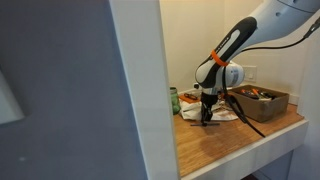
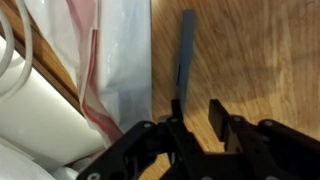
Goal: Put the purple object in the box
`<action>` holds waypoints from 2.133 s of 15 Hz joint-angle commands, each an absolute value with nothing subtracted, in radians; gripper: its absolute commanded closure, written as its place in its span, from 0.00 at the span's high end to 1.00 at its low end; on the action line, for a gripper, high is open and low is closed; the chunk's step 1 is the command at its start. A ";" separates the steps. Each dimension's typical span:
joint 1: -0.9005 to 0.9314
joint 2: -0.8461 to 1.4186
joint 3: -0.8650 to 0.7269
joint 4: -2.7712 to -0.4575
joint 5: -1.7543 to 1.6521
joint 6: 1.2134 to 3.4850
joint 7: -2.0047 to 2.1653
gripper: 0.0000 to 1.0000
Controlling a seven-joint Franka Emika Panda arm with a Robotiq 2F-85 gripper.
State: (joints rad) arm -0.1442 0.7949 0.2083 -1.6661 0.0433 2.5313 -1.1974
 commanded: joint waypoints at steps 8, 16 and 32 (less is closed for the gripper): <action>-0.157 0.842 0.217 -1.610 0.038 2.543 -1.225 0.19; -0.156 0.856 0.215 -1.608 0.034 2.541 -1.234 0.44; -0.180 0.546 0.118 -1.709 0.037 2.434 -1.166 0.02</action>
State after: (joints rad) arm -0.1661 0.6578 0.1603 -1.6500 0.0412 2.4359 -1.2101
